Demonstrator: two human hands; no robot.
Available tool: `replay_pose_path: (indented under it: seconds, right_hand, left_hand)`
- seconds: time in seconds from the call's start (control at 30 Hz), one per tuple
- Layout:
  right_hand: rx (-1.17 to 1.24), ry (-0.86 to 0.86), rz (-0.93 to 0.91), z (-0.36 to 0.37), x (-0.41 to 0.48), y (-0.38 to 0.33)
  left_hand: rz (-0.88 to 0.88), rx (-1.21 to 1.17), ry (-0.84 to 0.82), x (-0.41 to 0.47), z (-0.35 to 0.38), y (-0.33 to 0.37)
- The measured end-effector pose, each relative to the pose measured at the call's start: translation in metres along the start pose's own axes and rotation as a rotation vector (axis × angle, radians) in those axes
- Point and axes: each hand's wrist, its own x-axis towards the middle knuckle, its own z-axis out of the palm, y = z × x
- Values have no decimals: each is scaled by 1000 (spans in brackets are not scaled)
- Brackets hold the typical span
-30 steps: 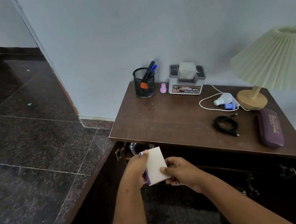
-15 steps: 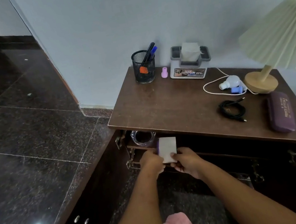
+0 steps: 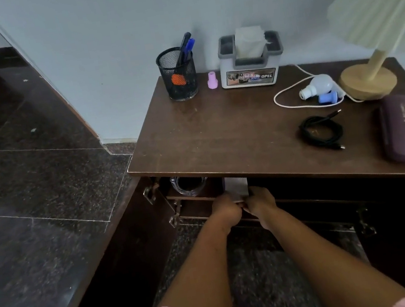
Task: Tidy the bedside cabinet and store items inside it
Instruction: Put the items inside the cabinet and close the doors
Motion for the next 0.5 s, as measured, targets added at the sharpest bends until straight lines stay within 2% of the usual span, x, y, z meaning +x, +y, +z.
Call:
replay_pose_path:
  seconds: [0.1,0.27,0.33,0.5]
  right_hand:
    - [-8,-14,-22,5,6,4]
    - [-49,-91,-89,11,11,5]
    - [-111,-157,-103,13,14,6]
    - [52,-342,-118,3,7,4]
  left_hand:
    - [-10,-30,-26,12,4,-6]
    - [22,75,-32,24,4,-5]
    - [51,150,-6,24,3,-5]
    - [75,420,-5,26,0,-14]
